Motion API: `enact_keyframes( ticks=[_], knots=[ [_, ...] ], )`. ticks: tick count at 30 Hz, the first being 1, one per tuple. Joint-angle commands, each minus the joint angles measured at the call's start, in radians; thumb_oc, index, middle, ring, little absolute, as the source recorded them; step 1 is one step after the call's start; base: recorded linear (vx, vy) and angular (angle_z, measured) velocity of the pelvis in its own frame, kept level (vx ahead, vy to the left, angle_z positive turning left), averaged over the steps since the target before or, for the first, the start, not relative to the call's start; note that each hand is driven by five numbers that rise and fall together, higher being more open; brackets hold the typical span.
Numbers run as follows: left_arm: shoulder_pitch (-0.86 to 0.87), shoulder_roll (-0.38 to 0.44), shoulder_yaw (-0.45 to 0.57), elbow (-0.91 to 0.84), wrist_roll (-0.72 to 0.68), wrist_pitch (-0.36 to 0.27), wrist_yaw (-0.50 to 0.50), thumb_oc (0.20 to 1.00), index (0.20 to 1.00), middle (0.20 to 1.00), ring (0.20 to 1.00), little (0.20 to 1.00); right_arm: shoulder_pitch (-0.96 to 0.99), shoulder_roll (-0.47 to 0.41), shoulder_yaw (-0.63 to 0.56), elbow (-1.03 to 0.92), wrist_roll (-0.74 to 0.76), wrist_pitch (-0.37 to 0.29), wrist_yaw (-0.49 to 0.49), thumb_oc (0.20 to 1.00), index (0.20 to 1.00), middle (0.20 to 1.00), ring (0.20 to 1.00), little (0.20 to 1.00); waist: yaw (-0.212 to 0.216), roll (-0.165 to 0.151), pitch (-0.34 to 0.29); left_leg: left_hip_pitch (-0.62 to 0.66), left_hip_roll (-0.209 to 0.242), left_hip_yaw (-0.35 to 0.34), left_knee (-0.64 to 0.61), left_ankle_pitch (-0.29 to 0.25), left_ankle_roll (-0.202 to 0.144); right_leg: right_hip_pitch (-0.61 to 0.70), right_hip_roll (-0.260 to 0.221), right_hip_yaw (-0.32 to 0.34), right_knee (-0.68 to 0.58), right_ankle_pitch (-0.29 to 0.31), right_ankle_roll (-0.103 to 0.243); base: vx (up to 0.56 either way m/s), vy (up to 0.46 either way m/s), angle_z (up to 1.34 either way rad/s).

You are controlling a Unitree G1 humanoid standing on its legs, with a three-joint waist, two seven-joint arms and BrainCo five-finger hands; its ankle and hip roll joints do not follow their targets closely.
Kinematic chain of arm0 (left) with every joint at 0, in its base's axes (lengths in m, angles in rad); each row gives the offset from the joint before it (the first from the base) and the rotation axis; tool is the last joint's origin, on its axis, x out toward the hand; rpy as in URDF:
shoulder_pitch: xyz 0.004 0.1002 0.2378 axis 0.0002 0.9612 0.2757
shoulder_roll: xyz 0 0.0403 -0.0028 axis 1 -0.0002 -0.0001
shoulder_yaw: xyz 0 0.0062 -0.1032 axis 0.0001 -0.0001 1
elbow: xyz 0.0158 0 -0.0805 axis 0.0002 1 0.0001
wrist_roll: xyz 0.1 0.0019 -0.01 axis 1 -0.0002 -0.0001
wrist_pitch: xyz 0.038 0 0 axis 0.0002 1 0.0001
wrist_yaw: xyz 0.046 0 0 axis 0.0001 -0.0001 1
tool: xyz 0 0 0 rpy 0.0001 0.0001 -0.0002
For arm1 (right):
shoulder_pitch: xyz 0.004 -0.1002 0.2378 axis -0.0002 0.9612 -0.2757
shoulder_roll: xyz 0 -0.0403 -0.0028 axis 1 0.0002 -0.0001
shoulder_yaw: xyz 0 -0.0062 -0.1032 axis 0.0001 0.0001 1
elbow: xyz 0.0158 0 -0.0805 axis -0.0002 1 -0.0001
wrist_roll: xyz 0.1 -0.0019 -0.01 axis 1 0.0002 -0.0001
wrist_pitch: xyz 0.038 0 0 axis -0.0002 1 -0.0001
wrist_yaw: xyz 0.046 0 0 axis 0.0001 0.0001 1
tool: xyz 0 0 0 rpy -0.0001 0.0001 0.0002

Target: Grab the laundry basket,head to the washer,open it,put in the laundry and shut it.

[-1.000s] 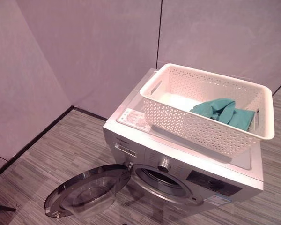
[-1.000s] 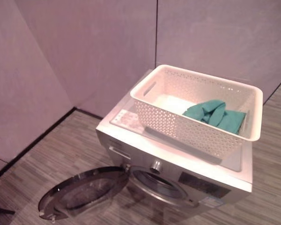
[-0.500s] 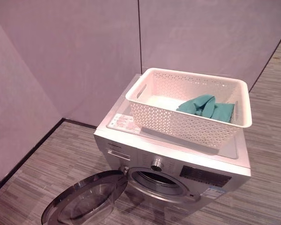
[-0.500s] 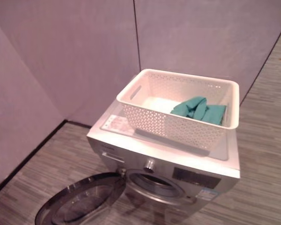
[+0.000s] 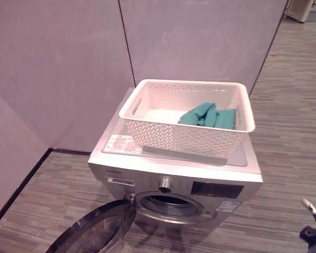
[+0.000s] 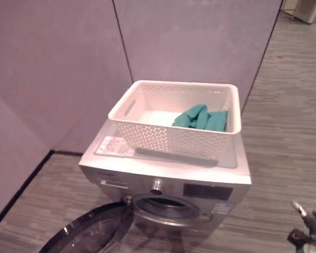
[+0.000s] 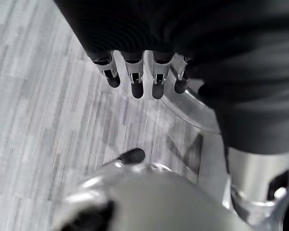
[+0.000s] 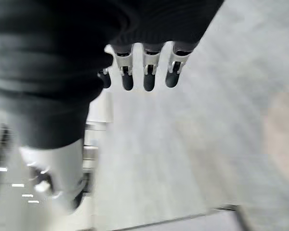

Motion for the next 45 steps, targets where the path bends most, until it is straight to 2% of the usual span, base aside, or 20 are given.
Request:
enact_keyframes(
  ticks=[1,7,10,12,17,22,25,27,28,29,30,31,32,33,34,36,37,39,41,45],
  knots=[
    [-0.037,0.033,0.031,0.062,0.011,-0.004,0.023,1.0,1.0,1.0,1.0,1.0,-0.057,-0.032,-0.018,-0.049,-0.064,-0.082,-0.038,1.0,1.0,1.0,1.0,1.0,0.036,-0.054,-0.026,0.061,0.07,-0.033,0.004,-0.084,-0.02,-0.028,-0.12,-0.035,0.004,0.021,0.123,0.0,0.0,0.0],
    [-0.044,0.038,0.003,0.05,0.028,-0.003,0.028,1.0,1.0,1.0,1.0,1.0,-0.13,-0.098,-0.001,-0.121,-0.08,-0.09,-0.048,1.0,1.0,1.0,1.0,1.0,0.055,-0.053,-0.025,0.065,0.071,-0.043,0.004,-0.085,-0.02,-0.014,-0.12,-0.047,-0.001,0.017,0.12,0.0,-0.001,0.01],
    [-0.05,0.04,-0.014,0.046,0.03,-0.003,0.028,1.0,1.0,1.0,1.0,1.0,-0.183,-0.145,-0.004,-0.165,-0.08,-0.104,-0.058,1.0,1.0,1.0,1.0,1.0,0.067,-0.055,-0.026,0.06,0.07,-0.056,0.004,-0.083,-0.022,-0.009,-0.121,-0.059,-0.004,0.017,0.118,0.0,0.0,0.0],
    [-0.054,0.043,-0.035,0.044,0.04,-0.001,0.035,1.0,1.0,1.0,1.0,1.0,-0.235,-0.171,-0.013,-0.229,-0.054,-0.141,-0.075,1.0,1.0,1.0,1.0,1.0,0.081,-0.06,-0.028,0.055,0.068,-0.067,0.004,-0.082,-0.023,-0.003,-0.122,-0.068,-0.007,0.016,0.117,0.0,0.0,0.0],
    [-0.055,0.05,-0.053,0.036,0.052,0.005,0.038,1.0,1.0,1.0,1.0,1.0,-0.297,-0.244,-0.026,-0.285,-0.052,-0.149,-0.084,1.0,1.0,1.0,1.0,1.0,0.095,-0.067,-0.028,0.044,0.065,-0.085,0.004,-0.08,-0.023,-0.003,-0.125,-0.083,-0.008,0.015,0.118,0.0,0.002,0.12],
    [-0.042,0.059,-0.076,0.028,0.057,0.006,0.028,1.0,1.0,1.0,1.0,1.0,-0.412,-0.359,0.047,-0.3,-0.057,-0.128,-0.059,1.0,1.0,1.0,1.0,1.0,0.116,-0.081,-0.025,0.038,0.063,-0.087,0.004,-0.078,-0.023,-0.006,-0.128,-0.09,-0.009,0.02,0.12,0.0,0.001,0.03],
    [-0.037,0.068,-0.091,0.022,0.06,0.005,0.016,1.0,1.0,1.0,1.0,1.0,-0.488,-0.472,0.115,-0.296,-0.102,-0.072,-0.009,1.0,1.0,1.0,1.0,1.0,0.127,-0.097,-0.025,0.037,0.065,-0.089,0.004,-0.075,-0.026,-0.005,-0.128,-0.093,-0.009,0.021,0.12,0.0,0.0,0.0],
    [-0.032,0.071,-0.111,0.019,0.054,0.003,0.002,1.0,1.0,1.0,1.0,1.0,-0.59,-0.568,0.218,-0.243,-0.117,-0.034,0.044,1.0,1.0,1.0,1.0,1.0,0.137,-0.11,-0.024,0.035,0.068,-0.091,0.004,-0.071,-0.029,-0.005,-0.129,-0.098,-0.01,0.023,0.119,0.0,0.0,0.0],
    [-0.031,0.073,-0.126,0.023,0.049,0.002,-0.01,1.0,1.0,1.0,1.0,1.0,-0.705,-0.654,0.343,-0.17,-0.13,-0.002,0.1,1.0,1.0,1.0,1.0,1.0,0.144,-0.122,-0.021,0.034,0.07,-0.092,0.004,-0.068,-0.031,-0.004,-0.128,-0.102,-0.01,0.023,0.118,0.0,0.0,0.0],
    [-0.031,0.07,-0.122,0.024,0.049,0.002,-0.01,1.0,1.0,1.0,1.0,1.0,-0.723,-0.656,0.36,-0.161,-0.128,-0.004,0.1,1.0,1.0,1.0,1.0,1.0,0.14,-0.119,-0.021,0.034,0.07,-0.091,0.004,-0.068,-0.031,-0.004,-0.128,-0.102,-0.01,0.023,0.118,0.0,0.0,0.0],
    [-0.03,0.072,-0.125,0.028,0.048,0.002,-0.015,1.0,1.0,1.0,1.0,1.0,-0.781,-0.687,0.428,-0.125,-0.147,0.009,0.116,1.0,1.0,1.0,1.0,1.0,0.142,-0.125,-0.02,0.034,0.071,-0.091,0.004,-0.066,-0.032,-0.004,-0.127,-0.102,-0.01,0.023,0.118,0.0,-0.007,0.07],
    [-0.034,0.084,-0.135,0.034,0.044,0.003,-0.029,1.0,1.0,1.0,1.0,1.0,-0.892,-0.759,0.569,-0.065,-0.205,0.047,0.181,1.0,1.0,1.0,1.0,1.0,0.152,-0.143,-0.017,0.032,0.073,-0.093,0.004,-0.063,-0.035,-0.002,-0.127,-0.109,-0.01,0.023,0.116,0.0,-0.007,0.11],
    [-0.034,0.08,-0.13,0.034,0.044,0.003,-0.029,1.0,1.0,1.0,1.0,1.0,-0.918,-0.759,0.594,-0.055,-0.203,0.045,0.182,1.0,1.0,1.0,1.0,1.0,0.148,-0.139,-0.017,0.032,0.072,-0.093,0.004,-0.063,-0.035,-0.002,-0.127,-0.108,-0.01,0.023,0.116,0.0,-0.013,0.15],
    [-0.037,0.089,-0.133,0.036,0.041,0.004,-0.036,1.0,1.0,1.0,1.0,1.0,-1.029,-0.785,0.735,-0.007,-0.232,0.068,0.233,1.0,1.0,1.0,1.0,1.0,0.152,-0.152,-0.015,0.031,0.073,-0.096,0.004,-0.061,-0.037,-0.001,-0.125,-0.11,-0.01,0.021,0.114,0.0,-0.008,0.16],
    [-0.037,0.085,-0.13,0.036,0.041,0.004,-0.037,1.0,1.0,1.0,1.0,1.0,-1.047,-0.785,0.753,-0.001,-0.231,0.067,0.233,1.0,1.0,1.0,1.0,1.0,0.149,-0.149,-0.015,0.031,0.073,-0.096,0.004,-0.062,-0.037,-0.001,-0.125,-0.11,-0.01,0.021,0.114,0.0,-0.012,0.13],
    [-0.041,0.098,-0.134,0.039,0.037,0.008,-0.057,1.0,1.0,1.0,1.0,1.0,-1.203,-0.808,0.965,0.066,-0.283,0.11,0.317,1.0,1.0,1.0,1.0,1.0,0.157,-0.166,-0.016,0.026,0.077,-0.096,0.004,-0.056,-0.041,0.0,-0.123,-0.116,-0.01,0.018,0.114,0.0,-0.001,0.05],
    [-0.041,0.095,-0.131,0.039,0.037,0.008,-0.057,1.0,1.0,1.0,1.0,1.0,-1.22,-0.807,0.981,0.07,-0.282,0.109,0.317,1.0,1.0,1.0,1.0,1.0,0.154,-0.163,-0.016,0.026,0.077,-0.096,0.004,-0.056,-0.041,0.0,-0.123,-0.117,-0.01,0.018,0.114,0.0,0.0,0.0],
    [-0.048,0.099,-0.134,0.04,0.029,0.012,-0.07,1.0,1.0,1.0,1.0,1.0,-1.292,-0.806,1.092,0.106,-0.311,0.126,0.366,1.0,1.0,1.0,1.0,1.0,0.156,-0.172,-0.016,0.021,0.079,-0.102,0.004,-0.052,-0.043,-0.001,-0.121,-0.122,-0.01,0.018,0.112,0.0,0.0,0.0],
    [-0.052,0.101,-0.133,0.04,0.025,0.013,-0.078,1.0,1.0,1.0,1.0,1.0,-1.318,-0.817,1.154,0.124,-0.348,0.135,0.384,1.0,1.0,1.0,1.0,1.0,0.156,-0.18,-0.015,0.017,0.081,-0.106,0.004,-0.05,-0.044,0.0,-0.12,-0.128,-0.01,0.017,0.112,0.01,-0.01,0.06],
    [-0.059,0.104,-0.127,0.039,0.02,0.014,-0.092,1.0,1.0,1.0,1.0,1.0,-1.258,-0.849,1.178,0.107,-0.377,0.13,0.436,1.0,1.0,1.0,1.0,1.0,0.158,-0.197,-0.011,0.0,0.083,-0.129,0.004,-0.045,-0.049,-0.004,-0.12,-0.15,-0.007,0.011,0.11,0.01,-0.015,0.14]
  ],
)
